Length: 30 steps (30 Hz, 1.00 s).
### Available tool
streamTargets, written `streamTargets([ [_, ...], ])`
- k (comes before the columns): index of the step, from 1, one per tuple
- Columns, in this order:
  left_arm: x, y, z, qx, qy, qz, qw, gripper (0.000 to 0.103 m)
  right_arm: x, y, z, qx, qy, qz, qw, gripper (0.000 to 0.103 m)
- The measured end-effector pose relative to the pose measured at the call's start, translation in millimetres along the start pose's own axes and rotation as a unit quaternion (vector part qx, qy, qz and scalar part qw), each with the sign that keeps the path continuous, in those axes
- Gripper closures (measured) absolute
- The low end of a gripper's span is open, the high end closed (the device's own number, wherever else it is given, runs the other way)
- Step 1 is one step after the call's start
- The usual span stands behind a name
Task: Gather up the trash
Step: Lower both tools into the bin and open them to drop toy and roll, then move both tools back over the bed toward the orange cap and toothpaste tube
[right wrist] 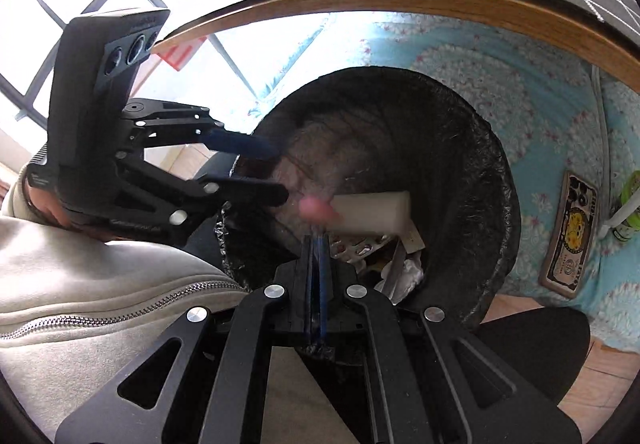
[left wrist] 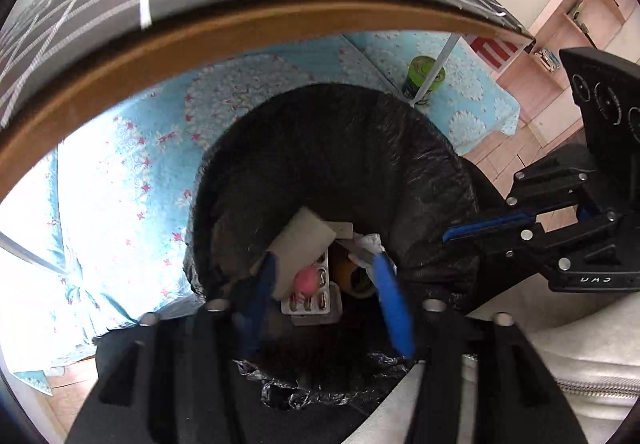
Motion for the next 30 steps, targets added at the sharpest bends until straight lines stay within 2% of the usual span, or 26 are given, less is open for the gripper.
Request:
streamTargets([
  [11,9.1,-29.2,-4.5,0.008,0.018,-0.032,0.9993,0.048,4.9,-13.4,-6.9,-0.012,0.007,-0.015,1.000,0.099],
  [19,23.7,-80.7,-6.0,0.020,0.043,-0.087,0.9951,0.048,21.9,-38.6,-4.1,-0.034,-0.008,-0.043,0.998,0.099],
  [20,26.4,-88.7,-5.7,0.023,0.045,-0.095,0.9941,0.048,25.3,-41.5,-4.4,-0.036,-0.010,-0.048,0.998,0.095],
  [23,34.2,-108.6,-5.0,0.025,0.048,-0.114,0.9920,0.048,32.9,-53.3,-4.2,-0.040,-0.019,-0.063,0.997,0.075],
  [30,54.9,-140.7,0.4,0.037,0.059,-0.146,0.9868,0.048,59.6,-80.9,1.2,-0.052,-0.053,-0.091,0.993,0.075],
])
Point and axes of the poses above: each gripper's, at about its wrist camera, not at the fingertips, and y roughly the way its jaws point, z to its left, x to its top, the point moved 8 cm from there along y, roughly the way its jaws point, and after that the axes turned 4 degrees about z, right-handed, at the moved point
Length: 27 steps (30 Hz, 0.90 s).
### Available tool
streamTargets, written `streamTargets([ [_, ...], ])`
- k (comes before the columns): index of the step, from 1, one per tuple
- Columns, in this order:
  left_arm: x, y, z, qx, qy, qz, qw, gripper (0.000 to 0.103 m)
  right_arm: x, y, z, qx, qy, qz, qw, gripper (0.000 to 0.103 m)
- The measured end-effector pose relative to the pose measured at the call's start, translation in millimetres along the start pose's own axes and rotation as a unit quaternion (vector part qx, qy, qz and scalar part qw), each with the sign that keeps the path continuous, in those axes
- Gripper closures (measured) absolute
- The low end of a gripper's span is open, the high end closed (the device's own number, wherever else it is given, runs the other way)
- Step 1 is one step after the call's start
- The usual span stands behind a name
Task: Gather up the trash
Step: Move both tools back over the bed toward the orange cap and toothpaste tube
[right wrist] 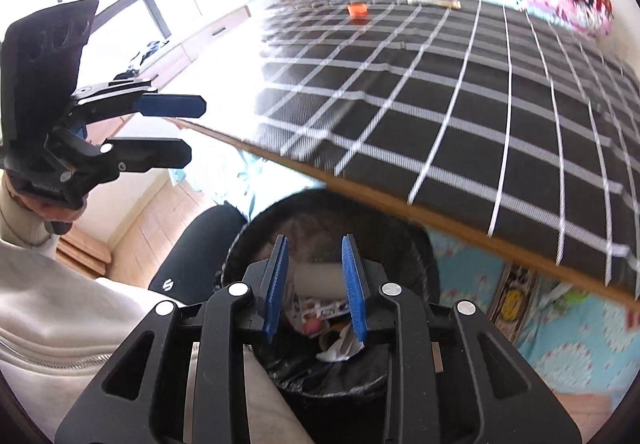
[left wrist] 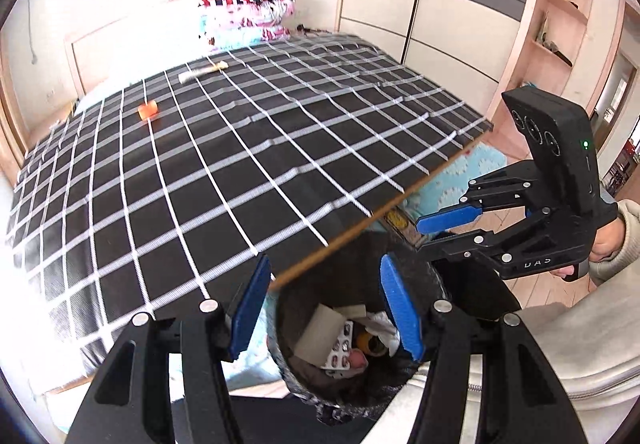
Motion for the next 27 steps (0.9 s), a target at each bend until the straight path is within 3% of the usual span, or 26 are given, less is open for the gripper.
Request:
streamTargets([
  [13,53.0,-8.5,61.1,0.052,-0.016,-0.027,0.9982,0.048,66.7,-11.6,-5.8,-0.020,-0.066,-0.034,0.997,0.071],
  [27,93.6,28.3,129.1,0.073,-0.049,-0.013,0.9961,0.048,150.2,11.2,-30.5,-0.033,-0.103,-0.048,0.993,0.064],
])
Point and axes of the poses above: each gripper's, at about its wrist camera, not at the fingertips, and y roughly the way its jaws point, z to its left, x to its top, the point moved 8 cm from there along y, roughly the way its jaws point, and after that the axes turned 4 degrees about z, right-handed, at the moved point
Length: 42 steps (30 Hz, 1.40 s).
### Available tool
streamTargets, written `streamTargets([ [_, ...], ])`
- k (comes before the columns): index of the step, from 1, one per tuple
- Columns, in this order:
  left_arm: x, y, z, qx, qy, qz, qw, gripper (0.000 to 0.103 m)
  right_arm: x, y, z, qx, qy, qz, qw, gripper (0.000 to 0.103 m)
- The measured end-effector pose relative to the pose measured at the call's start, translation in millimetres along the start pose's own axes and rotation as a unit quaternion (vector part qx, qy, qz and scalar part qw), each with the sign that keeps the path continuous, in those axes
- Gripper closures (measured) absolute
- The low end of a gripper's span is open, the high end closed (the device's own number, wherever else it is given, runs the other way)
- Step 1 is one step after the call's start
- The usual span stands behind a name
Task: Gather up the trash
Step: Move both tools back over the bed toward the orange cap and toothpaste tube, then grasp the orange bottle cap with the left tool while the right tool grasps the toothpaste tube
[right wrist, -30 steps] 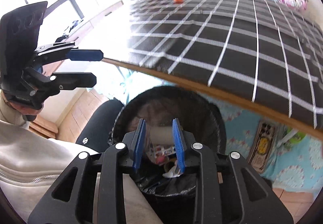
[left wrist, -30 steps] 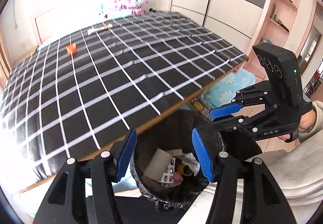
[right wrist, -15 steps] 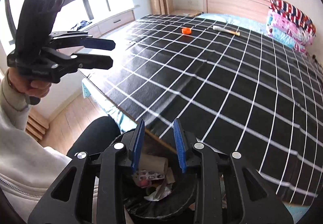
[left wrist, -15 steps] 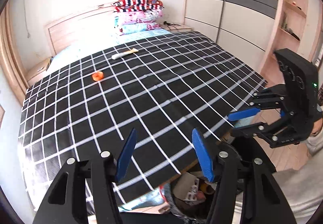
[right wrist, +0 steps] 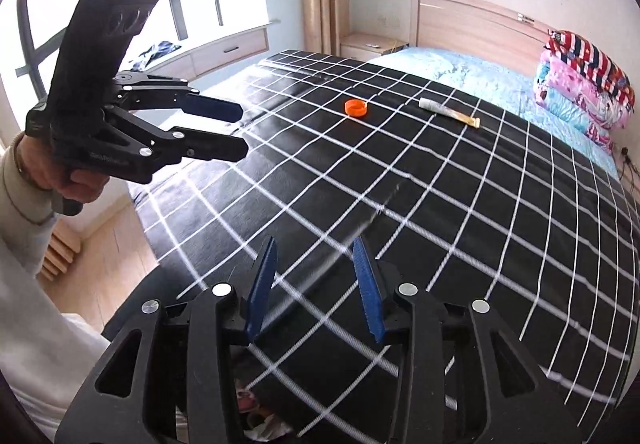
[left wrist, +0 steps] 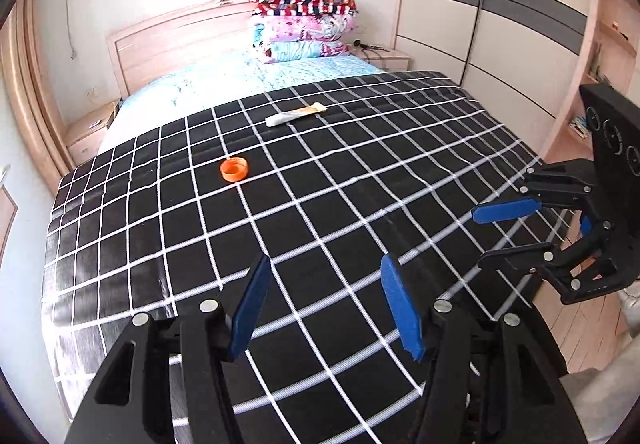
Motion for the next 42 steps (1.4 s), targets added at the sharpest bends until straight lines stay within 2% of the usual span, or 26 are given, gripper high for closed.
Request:
streamTargets([
  [8,17.6,29.5,34.2,0.007,-0.022,0.012,0.9997,0.048,41.3,30.5,-24.6,-0.010,-0.021,0.001,1.000,0.063],
  [11,25.0,41.5,46.4,0.007,-0.030,0.015,0.9994,0.048,58.0,41.9,-36.9,-0.040,-0.046,0.002,0.998,0.063],
  [17,41.8,67.4,78.2,0.024,-0.047,0.020,0.9984,0.048,94.1,63.4,-65.3,-0.051,-0.057,-0.006,0.997,0.063],
  [22,58.7,80.1,97.1,0.013,-0.066,0.019,0.9976,0.048,121.3,87.1,-93.3,-0.056,-0.058,-0.003,0.997,0.063],
  [26,68.5,90.1,107.1,0.023,-0.070,0.023,0.9970,0.048,132.4,112.8,-116.4,-0.054,-0.047,0.013,0.997,0.063],
  [30,74.0,99.9,108.1,0.019,-0.065,0.030,0.9973,0.048,140.7,137.0,-133.2,-0.070,-0.073,0.022,0.995,0.063],
  [37,76.8,120.1,109.4,0.036,-0.050,0.043,0.9972,0.048,147.8,160.2,-156.2,-0.065,-0.084,0.017,0.994,0.063],
  [42,75.6,131.5,110.9,0.035,-0.054,0.051,0.9966,0.048,149.0,168.4,-162.0,-0.031,-0.066,0.035,0.997,0.063],
])
Point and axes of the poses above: each gripper's, at about its wrist camera, not at the fingertips, and y roughly the way its jaws point, z to its left, x to its top, the point moved 8 cm from there along y, roughly the way its jaws point, and after that the axes turned 4 degrees about z, right-handed, at the moved point
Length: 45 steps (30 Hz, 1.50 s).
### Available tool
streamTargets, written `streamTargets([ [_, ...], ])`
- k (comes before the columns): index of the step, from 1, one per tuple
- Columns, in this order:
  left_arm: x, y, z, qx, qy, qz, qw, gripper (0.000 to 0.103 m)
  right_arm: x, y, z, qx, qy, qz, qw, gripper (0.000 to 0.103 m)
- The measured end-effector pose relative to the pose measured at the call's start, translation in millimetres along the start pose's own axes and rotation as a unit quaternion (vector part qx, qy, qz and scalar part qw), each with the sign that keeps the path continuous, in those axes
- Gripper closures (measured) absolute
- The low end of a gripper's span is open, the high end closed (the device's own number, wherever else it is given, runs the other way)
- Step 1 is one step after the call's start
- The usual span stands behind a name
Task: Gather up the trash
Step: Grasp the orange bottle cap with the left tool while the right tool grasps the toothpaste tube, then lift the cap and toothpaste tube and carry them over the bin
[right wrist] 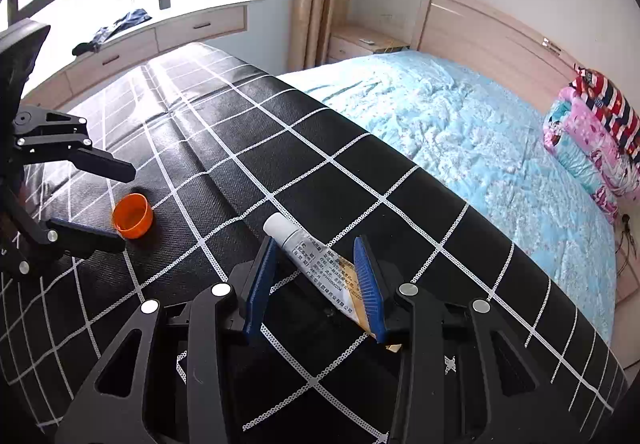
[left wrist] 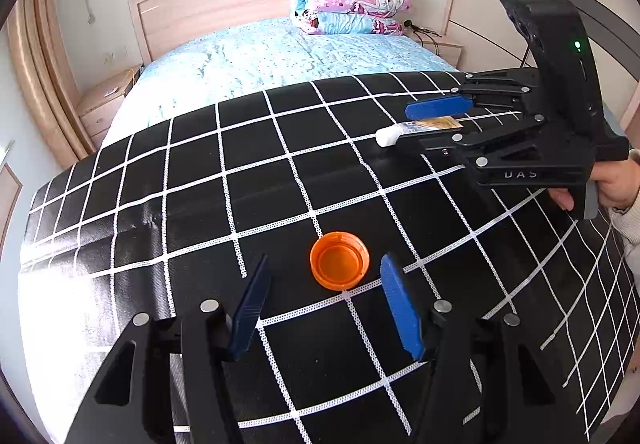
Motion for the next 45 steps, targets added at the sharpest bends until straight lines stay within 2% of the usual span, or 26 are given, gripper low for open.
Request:
streamTargets([
  [3,1.3,1.8,2.1,0.002,-0.005,-0.006,1.0000,0.050,-0.1,2.7,-2.5,0.016,0.016,0.005,1.000,0.063],
  [5,3.4,2.7,4.3,0.013,-0.003,-0.009,0.9999,0.056,0.1,3.1,-3.4,0.019,0.017,0.006,1.000,0.066],
  [6,4.5,3.2,5.3,0.018,-0.002,-0.010,0.9998,0.065,0.3,3.2,-3.1,0.017,0.016,0.006,1.000,0.073],
  [7,5.5,3.5,6.2,0.022,-0.001,-0.011,0.9997,0.074,0.6,3.1,-2.9,0.020,0.018,0.005,1.000,0.076],
  [8,5.9,3.7,6.9,0.023,0.000,-0.010,0.9997,0.074,1.0,2.7,-2.7,0.023,0.022,0.006,0.999,0.079],
  [10,5.7,3.5,6.4,0.020,0.003,-0.010,0.9998,0.074,1.0,1.6,-1.7,0.028,0.029,0.005,0.999,0.091],
  [11,5.2,3.2,6.5,0.021,0.005,-0.011,0.9997,0.074,-0.2,0.3,0.4,0.027,0.027,0.003,0.999,0.092],
  [24,-12.6,-28.1,-13.9,0.011,0.012,-0.027,0.9995,0.074,-23.5,-46.4,29.0,0.018,0.038,-0.021,0.999,0.092],
  [32,-24.6,-63.3,-47.7,0.002,0.030,-0.044,0.9986,0.074,-51.8,-87.8,62.3,0.013,0.046,-0.037,0.998,0.092],
  [45,-61.8,-117.7,-104.7,-0.014,0.058,-0.071,0.9957,0.074,-95.9,-150.0,112.3,0.003,0.039,-0.060,0.997,0.092],
])
Point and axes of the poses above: each gripper's, at about its wrist camera, not at the fingertips, and y roughly the way its jaws point, z to its left, x to its top, the point moved 8 cm from there along y, roughly the way its jaws point, and after that the axes turned 4 degrees about z, right-handed, at the moved point
